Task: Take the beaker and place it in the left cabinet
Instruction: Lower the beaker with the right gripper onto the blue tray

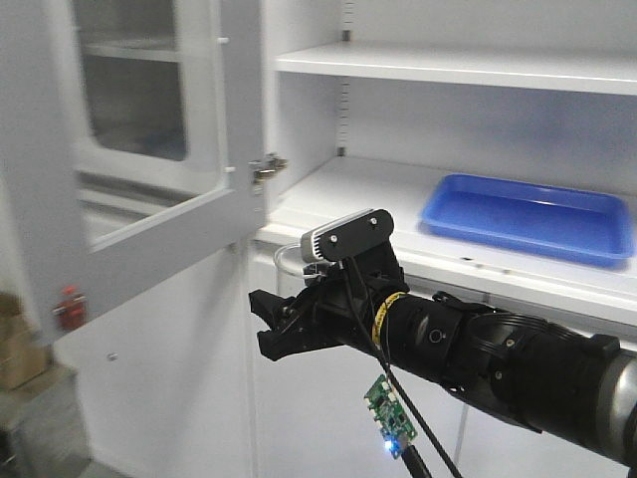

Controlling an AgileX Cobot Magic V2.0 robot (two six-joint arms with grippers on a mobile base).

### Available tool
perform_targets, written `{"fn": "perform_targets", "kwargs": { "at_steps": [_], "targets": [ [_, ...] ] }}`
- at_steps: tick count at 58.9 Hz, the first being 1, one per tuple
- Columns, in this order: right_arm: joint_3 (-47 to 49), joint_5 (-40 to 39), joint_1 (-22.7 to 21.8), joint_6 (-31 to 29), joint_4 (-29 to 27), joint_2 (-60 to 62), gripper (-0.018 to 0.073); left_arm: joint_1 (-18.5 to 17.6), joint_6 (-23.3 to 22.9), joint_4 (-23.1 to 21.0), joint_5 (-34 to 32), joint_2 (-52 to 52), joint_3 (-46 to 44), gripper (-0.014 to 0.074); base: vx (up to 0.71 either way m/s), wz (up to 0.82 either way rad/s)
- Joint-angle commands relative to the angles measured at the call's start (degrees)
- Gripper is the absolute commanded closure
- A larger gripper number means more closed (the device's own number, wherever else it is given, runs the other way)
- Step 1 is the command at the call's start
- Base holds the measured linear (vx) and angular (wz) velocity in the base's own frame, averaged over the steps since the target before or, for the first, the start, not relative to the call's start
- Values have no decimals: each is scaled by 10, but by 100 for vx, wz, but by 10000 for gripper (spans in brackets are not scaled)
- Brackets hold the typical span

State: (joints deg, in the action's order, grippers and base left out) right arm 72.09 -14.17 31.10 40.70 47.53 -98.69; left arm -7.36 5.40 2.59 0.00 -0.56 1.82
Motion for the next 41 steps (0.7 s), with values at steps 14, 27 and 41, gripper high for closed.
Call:
{"fn": "perform_targets", "kwargs": {
  "at_steps": [14,27,41],
  "targets": [
    [17,-34,-2,-1,-7,28,561,0,-2,-2,-43,-11,9,595,24,-50],
    [17,-34,-2,-1,-7,28,561,0,-2,-2,-43,-11,9,595,26,-37],
    [17,-34,-2,-1,-7,28,561,0,-2,-2,-43,-11,9,595,26,-27]
  ]
}}
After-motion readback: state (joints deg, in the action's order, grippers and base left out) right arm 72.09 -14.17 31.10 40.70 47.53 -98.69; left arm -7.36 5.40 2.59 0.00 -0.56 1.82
